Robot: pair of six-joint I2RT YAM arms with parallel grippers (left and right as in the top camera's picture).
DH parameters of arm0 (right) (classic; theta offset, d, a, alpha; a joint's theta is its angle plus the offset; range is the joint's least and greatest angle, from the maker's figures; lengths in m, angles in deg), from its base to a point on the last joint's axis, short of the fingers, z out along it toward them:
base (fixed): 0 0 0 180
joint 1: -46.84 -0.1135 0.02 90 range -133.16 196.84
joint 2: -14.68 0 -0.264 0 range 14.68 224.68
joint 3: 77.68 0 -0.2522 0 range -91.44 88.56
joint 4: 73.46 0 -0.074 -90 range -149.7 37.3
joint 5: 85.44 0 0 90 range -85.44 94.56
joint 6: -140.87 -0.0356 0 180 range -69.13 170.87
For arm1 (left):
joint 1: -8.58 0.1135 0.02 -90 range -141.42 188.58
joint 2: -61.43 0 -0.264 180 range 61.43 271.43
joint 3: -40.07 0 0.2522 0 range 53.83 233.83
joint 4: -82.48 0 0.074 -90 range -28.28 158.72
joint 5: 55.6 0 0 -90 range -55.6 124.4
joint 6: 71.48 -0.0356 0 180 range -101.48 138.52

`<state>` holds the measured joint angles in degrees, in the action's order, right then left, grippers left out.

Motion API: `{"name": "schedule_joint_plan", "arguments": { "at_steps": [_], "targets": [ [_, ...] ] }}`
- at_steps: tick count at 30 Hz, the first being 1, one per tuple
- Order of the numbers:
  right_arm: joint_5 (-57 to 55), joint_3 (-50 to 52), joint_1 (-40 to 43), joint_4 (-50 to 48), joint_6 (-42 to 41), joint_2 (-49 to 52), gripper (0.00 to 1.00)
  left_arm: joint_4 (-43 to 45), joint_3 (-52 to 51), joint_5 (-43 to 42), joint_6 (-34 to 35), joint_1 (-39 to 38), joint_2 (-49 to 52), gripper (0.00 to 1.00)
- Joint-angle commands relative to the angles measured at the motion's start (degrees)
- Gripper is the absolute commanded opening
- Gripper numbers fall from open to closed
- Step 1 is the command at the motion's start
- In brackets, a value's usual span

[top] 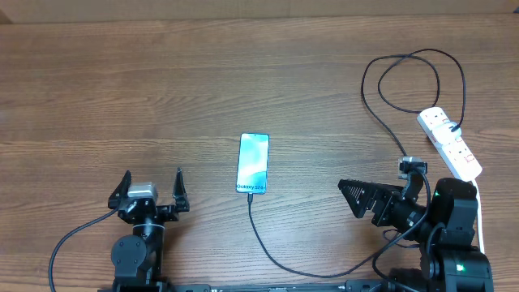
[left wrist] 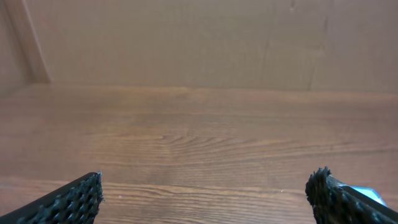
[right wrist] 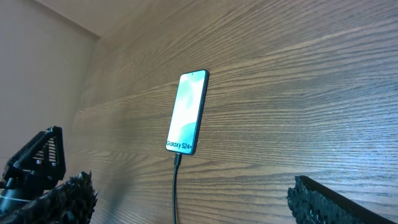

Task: Plug charger to phone and switch on socket

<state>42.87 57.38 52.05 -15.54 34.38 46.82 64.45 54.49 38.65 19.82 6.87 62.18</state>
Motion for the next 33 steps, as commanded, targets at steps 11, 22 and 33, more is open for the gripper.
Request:
{"name": "schedule_joint_plan", "arguments": {
  "at_steps": [11,22,33],
  "targets": [
    [-0.3,-0.8,0.2,-0.3,0.1,-0.3,1.0,0.2,-0.4,-1.3,-6.0,0.5,-0.5,1.0],
    [-0.3,-0.8,0.2,-0.3,0.1,-0.3,1.0,0.1,-0.4,-1.3,-6.0,0.5,-0.5,1.0],
    [-0.3,0.8,0.3,-0.3,0.1,-6.6,1.0,0.1,-0.4,-1.3,-6.0,0.5,-0.5,1.0]
  ]
}}
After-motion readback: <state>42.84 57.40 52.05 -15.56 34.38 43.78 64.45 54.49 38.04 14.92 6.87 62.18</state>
